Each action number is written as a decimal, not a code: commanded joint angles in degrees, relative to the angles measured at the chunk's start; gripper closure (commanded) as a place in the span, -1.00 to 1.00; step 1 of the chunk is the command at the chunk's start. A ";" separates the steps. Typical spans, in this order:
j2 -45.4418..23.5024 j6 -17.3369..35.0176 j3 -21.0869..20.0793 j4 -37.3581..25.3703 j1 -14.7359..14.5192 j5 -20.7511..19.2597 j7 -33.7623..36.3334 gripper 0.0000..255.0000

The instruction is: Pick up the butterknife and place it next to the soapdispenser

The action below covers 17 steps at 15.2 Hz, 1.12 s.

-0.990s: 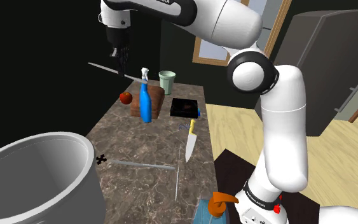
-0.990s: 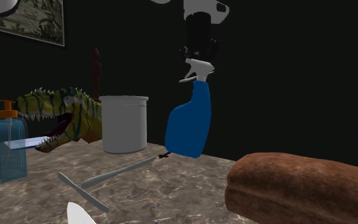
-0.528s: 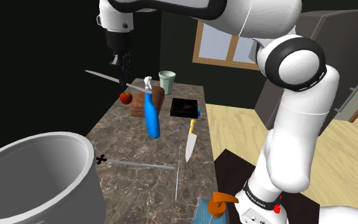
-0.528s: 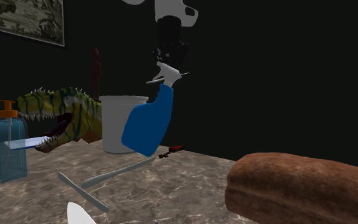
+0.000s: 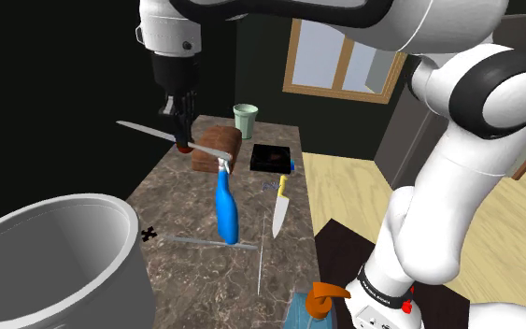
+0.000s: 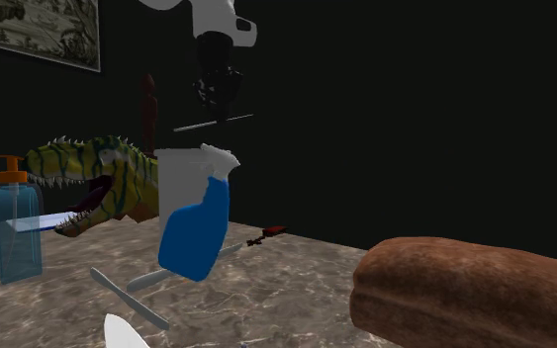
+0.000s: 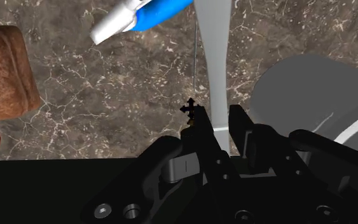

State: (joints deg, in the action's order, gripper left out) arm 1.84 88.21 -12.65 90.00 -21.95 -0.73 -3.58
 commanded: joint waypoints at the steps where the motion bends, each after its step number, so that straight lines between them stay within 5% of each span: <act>1: 2.28 0.46 -1.03 2.71 -0.98 0.53 2.04 1.00; 17: 11.32 2.11 -10.55 12.82 -8.34 4.77 18.37 1.00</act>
State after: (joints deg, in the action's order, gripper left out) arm 12.80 89.48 -23.11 101.65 -30.19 3.88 14.62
